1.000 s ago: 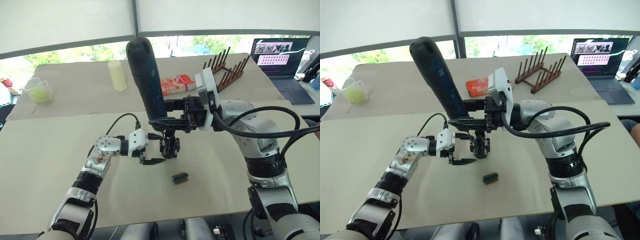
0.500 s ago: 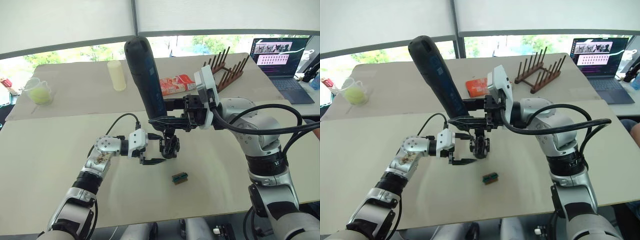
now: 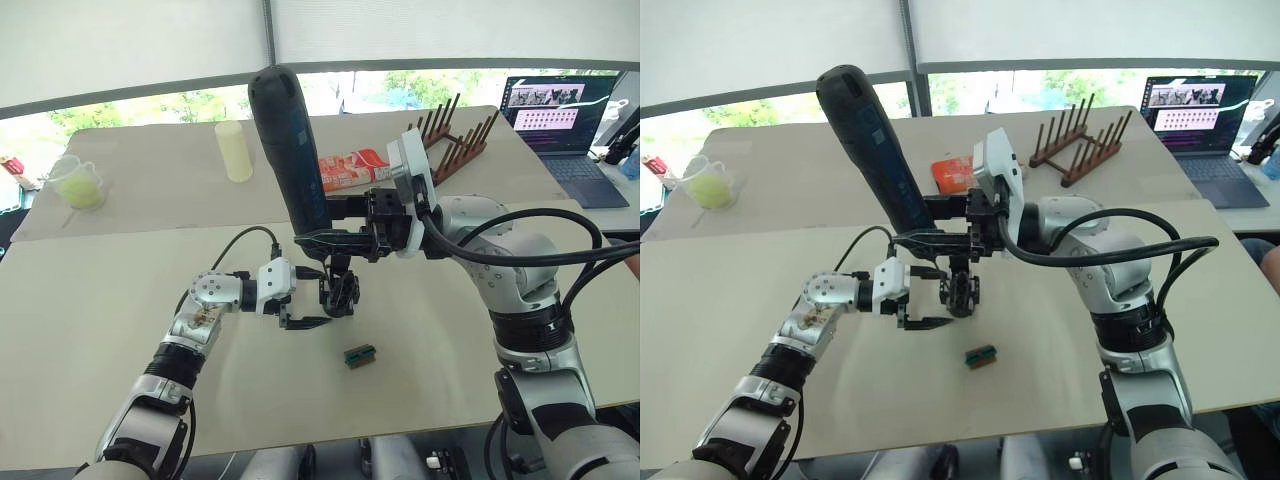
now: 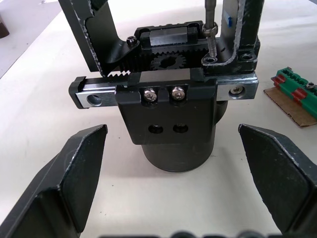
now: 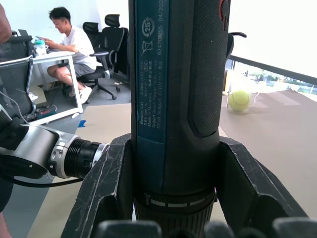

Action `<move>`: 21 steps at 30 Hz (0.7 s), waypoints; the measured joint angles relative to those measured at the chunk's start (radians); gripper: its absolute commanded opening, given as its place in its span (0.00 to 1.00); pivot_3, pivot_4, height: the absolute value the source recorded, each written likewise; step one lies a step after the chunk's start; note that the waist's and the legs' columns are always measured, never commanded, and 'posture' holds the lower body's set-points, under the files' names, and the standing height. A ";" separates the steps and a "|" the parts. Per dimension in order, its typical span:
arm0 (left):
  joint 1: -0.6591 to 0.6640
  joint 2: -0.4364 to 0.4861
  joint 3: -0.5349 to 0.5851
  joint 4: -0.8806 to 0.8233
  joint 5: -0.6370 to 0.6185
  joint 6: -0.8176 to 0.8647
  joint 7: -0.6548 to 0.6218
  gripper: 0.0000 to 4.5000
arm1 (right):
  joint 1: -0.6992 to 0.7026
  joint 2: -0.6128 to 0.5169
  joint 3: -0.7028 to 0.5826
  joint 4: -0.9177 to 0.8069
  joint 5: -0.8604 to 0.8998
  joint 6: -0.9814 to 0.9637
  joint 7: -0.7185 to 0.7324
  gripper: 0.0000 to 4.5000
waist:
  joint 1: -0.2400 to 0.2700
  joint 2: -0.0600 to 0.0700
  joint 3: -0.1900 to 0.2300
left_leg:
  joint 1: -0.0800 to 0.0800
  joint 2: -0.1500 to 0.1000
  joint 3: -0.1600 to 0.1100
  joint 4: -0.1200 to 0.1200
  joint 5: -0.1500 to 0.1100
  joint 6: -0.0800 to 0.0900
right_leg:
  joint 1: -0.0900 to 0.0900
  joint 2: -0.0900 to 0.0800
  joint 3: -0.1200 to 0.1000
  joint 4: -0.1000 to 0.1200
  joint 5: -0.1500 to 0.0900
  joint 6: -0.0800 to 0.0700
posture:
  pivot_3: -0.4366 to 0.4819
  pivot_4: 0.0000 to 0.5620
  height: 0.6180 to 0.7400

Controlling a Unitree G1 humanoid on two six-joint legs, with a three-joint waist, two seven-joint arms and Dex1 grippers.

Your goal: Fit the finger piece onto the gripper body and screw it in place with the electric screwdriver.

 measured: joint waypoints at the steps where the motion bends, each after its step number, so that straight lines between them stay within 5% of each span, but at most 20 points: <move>1: 0.000 0.000 0.000 0.000 0.000 0.000 0.000 1.00 | 0.000 0.000 0.000 0.000 0.000 0.000 0.000 0.42 | 0.000 0.000 0.000 | 0.000 0.000 0.000 0.000 0.000 0.000 | 0.000 0.000 0.000 0.000 0.000 0.000 | 0.48 0.27 1.00; 21: 0.000 0.000 0.000 0.000 0.000 0.000 0.000 1.00 | 0.023 0.000 0.000 -0.015 0.000 -0.005 0.000 0.42 | 0.000 0.000 0.000 | 0.000 0.000 0.000 0.000 0.000 0.000 | 0.000 0.000 0.000 0.000 0.000 0.000 | 0.48 0.27 1.00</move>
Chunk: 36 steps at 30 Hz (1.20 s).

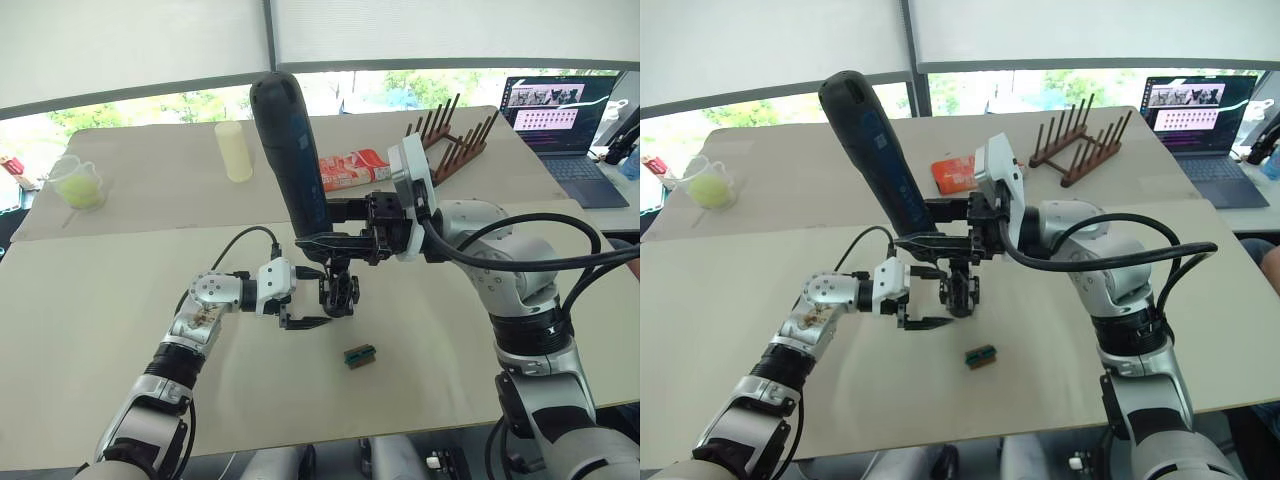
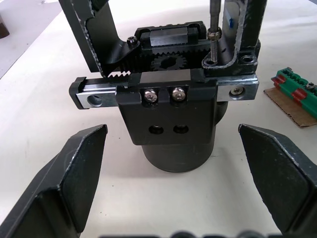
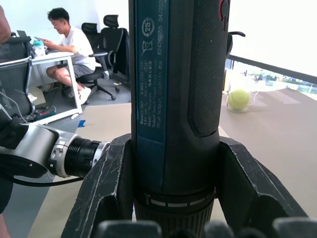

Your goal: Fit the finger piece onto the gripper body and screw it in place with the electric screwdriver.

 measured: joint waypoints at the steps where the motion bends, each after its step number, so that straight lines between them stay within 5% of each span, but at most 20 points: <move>1: 0.000 0.000 0.000 0.000 0.000 0.000 0.000 1.00 | 0.000 0.000 0.000 0.000 0.000 0.000 0.000 0.42 | 0.000 0.000 0.000 | 0.000 0.000 0.000 0.000 0.000 0.000 | 0.000 0.000 0.000 0.000 0.000 0.000 | 0.48 0.27 1.00; 36: 0.000 0.000 0.000 0.000 0.000 0.000 0.007 1.00 | -0.019 0.001 0.002 0.020 -0.020 -0.027 0.039 0.42 | 0.000 0.000 0.000 | 0.000 0.000 0.000 0.000 0.000 0.000 | 0.000 0.000 0.000 0.000 0.000 0.000 | 0.48 0.27 1.00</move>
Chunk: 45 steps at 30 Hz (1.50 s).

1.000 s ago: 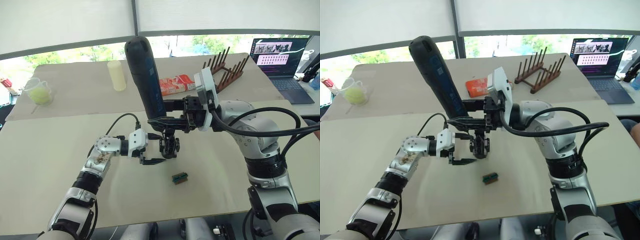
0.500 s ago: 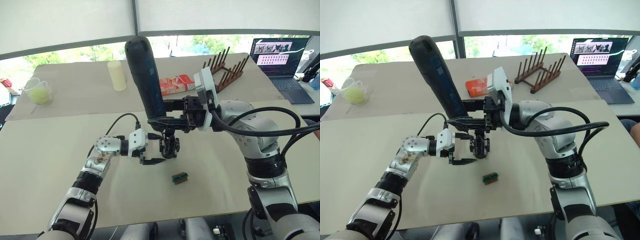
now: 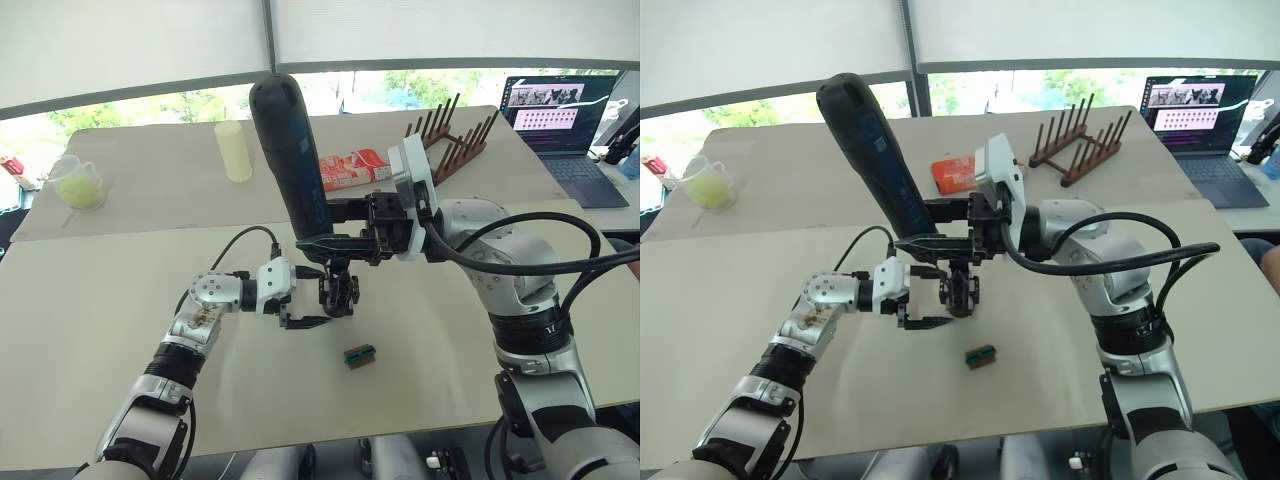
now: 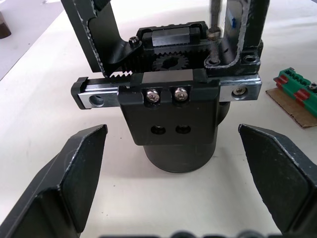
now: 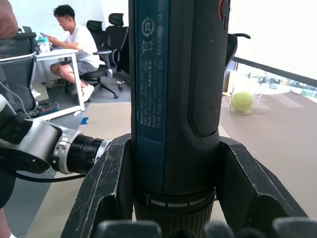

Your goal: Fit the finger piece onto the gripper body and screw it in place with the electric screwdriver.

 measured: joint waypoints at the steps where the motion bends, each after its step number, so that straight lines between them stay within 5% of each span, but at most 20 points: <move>1: 0.000 0.000 0.000 0.000 0.000 0.000 0.001 1.00 | -0.003 0.000 0.000 0.000 0.000 0.000 0.000 0.42 | 0.000 0.000 0.000 | 0.000 0.000 0.000 0.000 0.000 0.000 | 0.000 0.000 0.000 0.000 0.000 0.000 | 0.48 0.27 1.00; 45: 0.000 0.000 0.000 0.000 0.002 -0.001 0.004 1.00 | 0.005 -0.002 0.004 -0.001 0.002 0.005 -0.009 0.42 | 0.000 0.000 0.000 | 0.000 0.000 0.000 0.000 0.000 0.000 | 0.000 0.000 0.000 0.000 0.000 0.000 | 0.48 0.27 1.00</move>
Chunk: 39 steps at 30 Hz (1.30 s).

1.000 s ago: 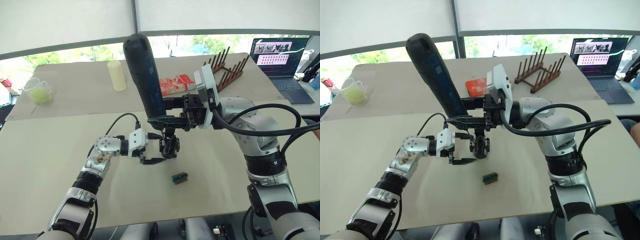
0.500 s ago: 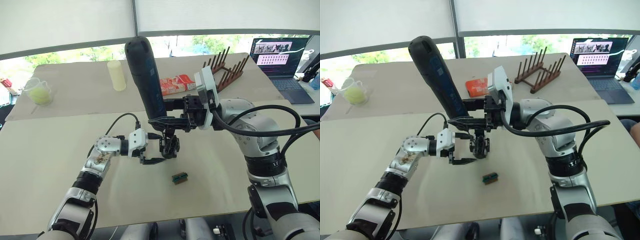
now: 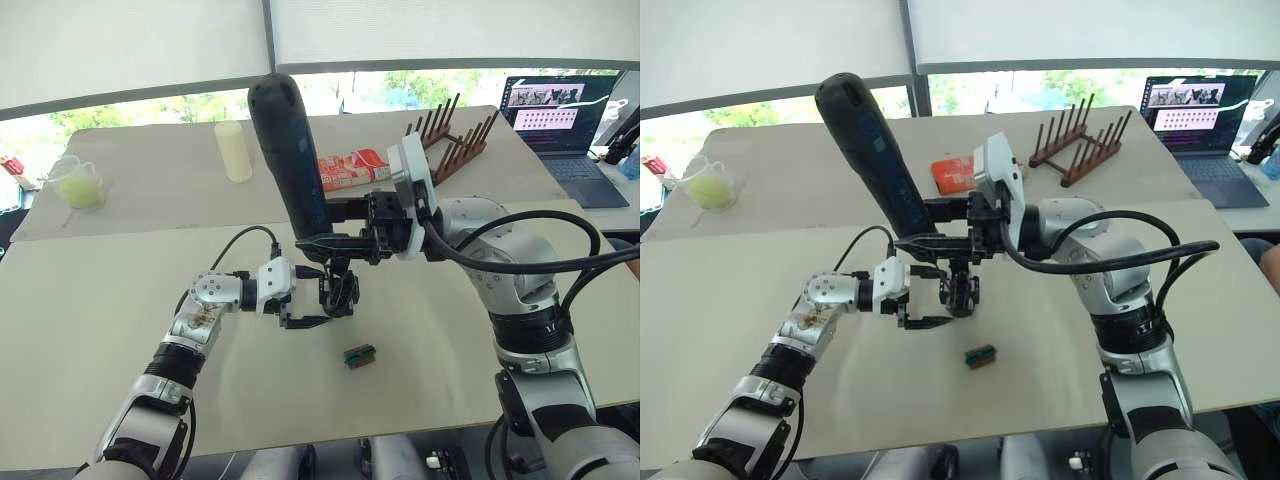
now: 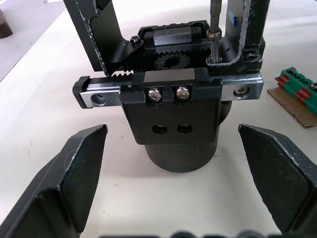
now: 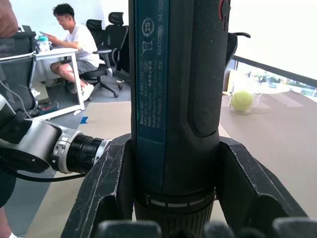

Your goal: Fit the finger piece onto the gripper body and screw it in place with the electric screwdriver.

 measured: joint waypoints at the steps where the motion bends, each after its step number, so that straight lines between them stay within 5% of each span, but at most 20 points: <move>1: 0.000 0.000 0.000 0.000 0.000 0.000 0.001 1.00 | 0.001 0.000 0.000 0.000 0.000 0.000 0.000 0.42 | 0.000 0.000 0.000 | 0.000 0.000 0.000 0.000 0.000 0.000 | 0.000 0.000 0.000 0.000 0.000 0.000 | 0.48 0.27 1.00; 33: -0.049 -0.125 -0.006 0.134 0.019 0.042 0.026 1.00 | 0.067 0.002 -0.023 -0.033 0.008 -0.009 -0.072 0.42 | 0.002 0.000 0.000 | 0.000 0.000 0.000 0.001 0.000 0.000 | 0.000 -0.001 0.000 0.001 0.000 0.000 | 0.48 0.27 1.00; 38: -0.059 -0.141 -0.009 0.168 0.019 0.039 0.018 0.52 | 0.104 0.000 -0.035 -0.070 0.014 -0.019 -0.080 0.42 | 0.005 -0.001 0.000 | 0.000 0.000 0.000 0.001 0.000 0.000 | 0.000 -0.001 0.000 0.002 0.000 0.000 | 0.48 0.27 1.00; 39: -0.061 -0.141 -0.009 0.172 0.021 0.037 0.017 0.53 | 0.117 -0.004 -0.042 -0.082 0.015 -0.026 -0.078 0.42 | 0.005 -0.001 -0.001 | 0.000 0.000 0.000 0.001 0.000 0.000 | 0.000 -0.001 0.000 0.002 0.000 0.000 | 0.48 0.27 1.00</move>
